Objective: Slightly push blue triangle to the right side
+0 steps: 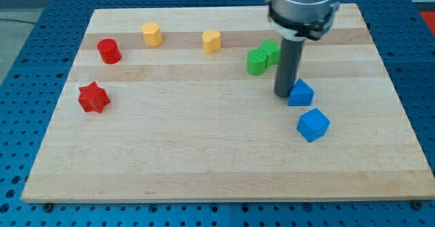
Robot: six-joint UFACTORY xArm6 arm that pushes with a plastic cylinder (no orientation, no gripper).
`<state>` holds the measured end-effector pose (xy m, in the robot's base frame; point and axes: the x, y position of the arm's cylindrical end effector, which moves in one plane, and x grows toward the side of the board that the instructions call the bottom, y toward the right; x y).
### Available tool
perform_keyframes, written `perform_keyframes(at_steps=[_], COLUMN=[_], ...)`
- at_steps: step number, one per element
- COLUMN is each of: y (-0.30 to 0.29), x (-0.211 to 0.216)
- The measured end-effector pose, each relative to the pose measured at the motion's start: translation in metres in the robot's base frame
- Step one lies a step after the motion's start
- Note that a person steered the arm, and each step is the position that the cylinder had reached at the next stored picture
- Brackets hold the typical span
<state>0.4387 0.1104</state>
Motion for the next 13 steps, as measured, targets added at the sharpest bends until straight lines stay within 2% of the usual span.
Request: perform_keyframes(at_steps=[1,2,3,4,5,6,7,8,9,10,11,12,13], y=[-0.035,-0.032,0.003,0.037,0.031,0.024,-0.052,-0.098,-0.119,-0.088,-0.049,-0.017,-0.037], x=[0.028,0.097,0.134,0.115,0.074,0.080,0.070,-0.008,-0.051,-0.069,-0.064,-0.037,-0.031])
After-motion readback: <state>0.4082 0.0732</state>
